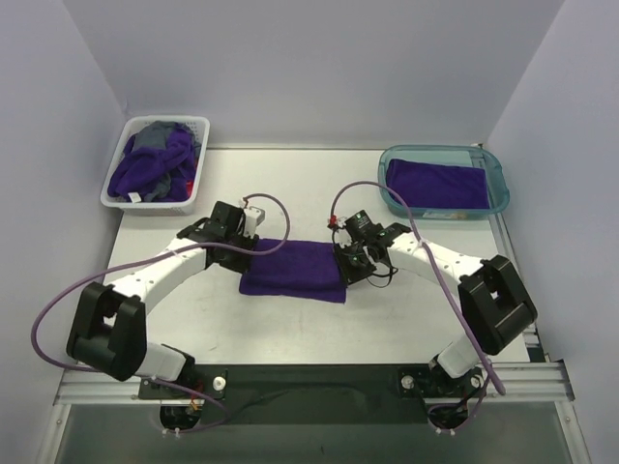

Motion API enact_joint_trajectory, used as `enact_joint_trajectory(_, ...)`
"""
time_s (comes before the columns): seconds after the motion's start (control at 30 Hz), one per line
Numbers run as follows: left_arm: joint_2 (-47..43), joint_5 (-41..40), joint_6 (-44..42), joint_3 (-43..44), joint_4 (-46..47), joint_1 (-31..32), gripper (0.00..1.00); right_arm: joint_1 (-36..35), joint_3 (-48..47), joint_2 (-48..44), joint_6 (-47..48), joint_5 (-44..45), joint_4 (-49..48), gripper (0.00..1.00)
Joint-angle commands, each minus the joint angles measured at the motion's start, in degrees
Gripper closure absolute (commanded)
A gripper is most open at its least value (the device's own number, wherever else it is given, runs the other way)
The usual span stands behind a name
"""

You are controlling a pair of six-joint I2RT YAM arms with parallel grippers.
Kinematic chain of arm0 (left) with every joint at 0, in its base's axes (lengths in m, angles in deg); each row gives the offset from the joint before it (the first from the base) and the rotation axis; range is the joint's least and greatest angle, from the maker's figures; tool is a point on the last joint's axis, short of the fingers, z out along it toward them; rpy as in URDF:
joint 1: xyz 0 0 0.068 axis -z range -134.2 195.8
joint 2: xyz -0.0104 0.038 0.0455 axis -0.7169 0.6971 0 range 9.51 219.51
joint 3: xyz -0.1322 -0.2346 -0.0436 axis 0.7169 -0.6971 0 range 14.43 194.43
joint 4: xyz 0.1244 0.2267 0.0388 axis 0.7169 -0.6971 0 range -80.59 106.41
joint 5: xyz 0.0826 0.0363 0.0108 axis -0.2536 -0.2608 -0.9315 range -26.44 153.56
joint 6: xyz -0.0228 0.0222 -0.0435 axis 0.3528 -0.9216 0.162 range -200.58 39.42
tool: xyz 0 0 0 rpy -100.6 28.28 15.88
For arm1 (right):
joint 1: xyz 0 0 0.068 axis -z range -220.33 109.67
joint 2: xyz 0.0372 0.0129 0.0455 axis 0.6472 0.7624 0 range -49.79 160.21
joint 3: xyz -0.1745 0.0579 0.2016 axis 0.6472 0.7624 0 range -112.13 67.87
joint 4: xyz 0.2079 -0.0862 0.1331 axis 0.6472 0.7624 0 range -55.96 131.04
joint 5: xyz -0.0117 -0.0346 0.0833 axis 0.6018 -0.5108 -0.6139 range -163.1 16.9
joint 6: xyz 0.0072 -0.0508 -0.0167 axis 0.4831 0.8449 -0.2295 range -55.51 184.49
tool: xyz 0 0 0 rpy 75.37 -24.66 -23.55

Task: Fold and stack the towels
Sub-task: Fold the towel

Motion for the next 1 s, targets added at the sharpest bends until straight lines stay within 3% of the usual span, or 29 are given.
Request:
enact_joint_trajectory(0.0,-6.26,2.57,2.24,0.00,-2.29,0.40,0.59,-0.33,1.73,-5.37,-0.23,-1.72,3.66,0.75)
enact_joint_trajectory(0.1,-11.80,3.63,3.90,-0.79,-3.44,0.49,0.54,-0.33,2.18,-9.41,-0.32,-2.24,4.98,0.63)
enact_joint_trajectory(0.17,-16.02,5.12,5.22,-1.23,-3.62,0.49,0.42,-0.33,1.83,-11.95,-0.41,-3.47,5.77,0.57)
enact_joint_trajectory(0.3,-18.05,5.39,9.08,0.61,-2.92,0.49,0.41,-0.33,-1.24,-13.29,-3.38,-3.04,5.60,0.57)
enact_joint_trajectory(0.43,-13.06,2.14,14.09,3.34,-2.22,0.49,0.41,-0.42,-2.84,-10.74,-9.89,-0.40,1.93,0.59)
enact_joint_trajectory(0.63,-7.78,1.62,23.15,0.53,3.76,1.46,0.42,-0.59,4.72,-9.16,-22.98,-2.07,-13.29,0.61)
enact_joint_trajectory(0.73,-8.55,-2.43,27.37,-2.80,3.76,1.46,0.34,-1.12,8.32,-9.59,-25.80,-0.06,-16.28,0.60)
enact_joint_trajectory(0.97,-13.83,-10.26,37.91,-12.03,7.44,1.46,0.31,-1.21,18.25,-13.02,-33.44,3.38,-28.05,0.48)
